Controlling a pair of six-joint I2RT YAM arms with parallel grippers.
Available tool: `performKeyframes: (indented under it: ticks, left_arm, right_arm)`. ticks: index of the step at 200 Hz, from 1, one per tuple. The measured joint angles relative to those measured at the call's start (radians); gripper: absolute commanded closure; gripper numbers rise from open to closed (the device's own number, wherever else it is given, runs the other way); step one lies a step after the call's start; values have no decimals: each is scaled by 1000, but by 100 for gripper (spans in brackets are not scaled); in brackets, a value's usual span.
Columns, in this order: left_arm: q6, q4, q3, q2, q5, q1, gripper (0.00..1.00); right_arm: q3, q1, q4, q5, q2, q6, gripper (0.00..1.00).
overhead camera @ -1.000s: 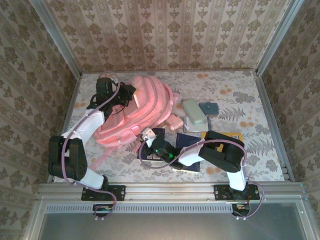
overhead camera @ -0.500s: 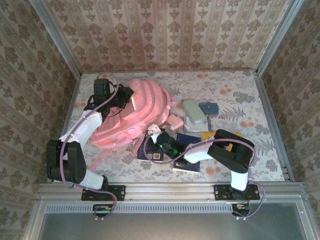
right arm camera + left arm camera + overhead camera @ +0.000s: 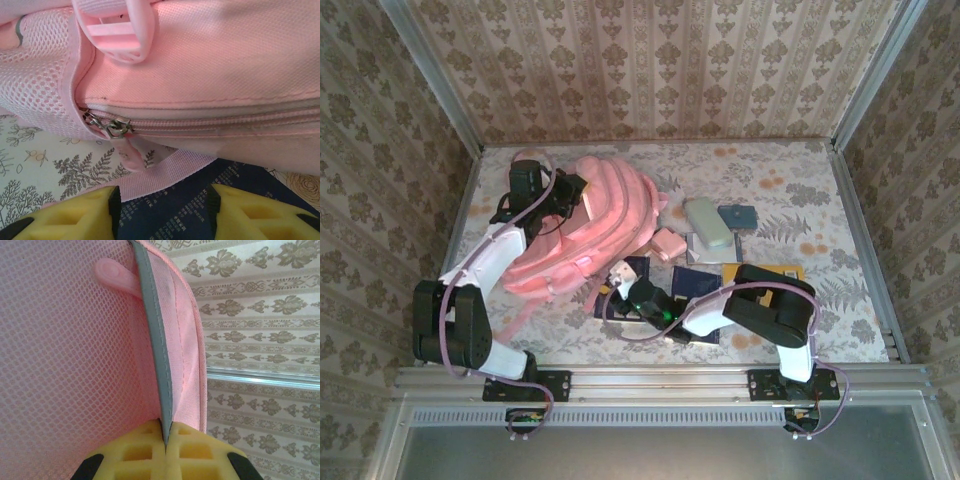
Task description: Pack the student bag
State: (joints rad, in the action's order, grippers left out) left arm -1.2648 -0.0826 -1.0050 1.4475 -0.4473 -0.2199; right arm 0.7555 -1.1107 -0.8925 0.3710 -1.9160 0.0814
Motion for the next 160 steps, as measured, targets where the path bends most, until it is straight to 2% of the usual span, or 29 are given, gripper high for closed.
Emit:
performKeyframes:
  ticks: [37, 58, 83, 104, 130, 160]
  left_arm:
    - [-30, -2, 4, -3, 34, -11, 100]
    - [-52, -15, 9, -3, 53, -19, 100]
    - [-68, -24, 10, -3, 75, -29, 100]
    - [-75, -23, 10, -3, 85, -35, 100]
    - [-78, -24, 10, -3, 87, -36, 100]
    - [-79, -24, 10, -3, 87, -36, 100]
  right_arm:
    - [3, -1, -25, 11, -33, -3, 42]
    - [17, -1, -24, 12, -43, -4, 36]
    - [50, -1, -24, 13, -51, -7, 36]
    - [71, -1, -25, 20, -64, -8, 44]
    - [72, 3, -25, 26, -85, -3, 59]
    - [82, 19, -17, 25, -107, 1, 65]
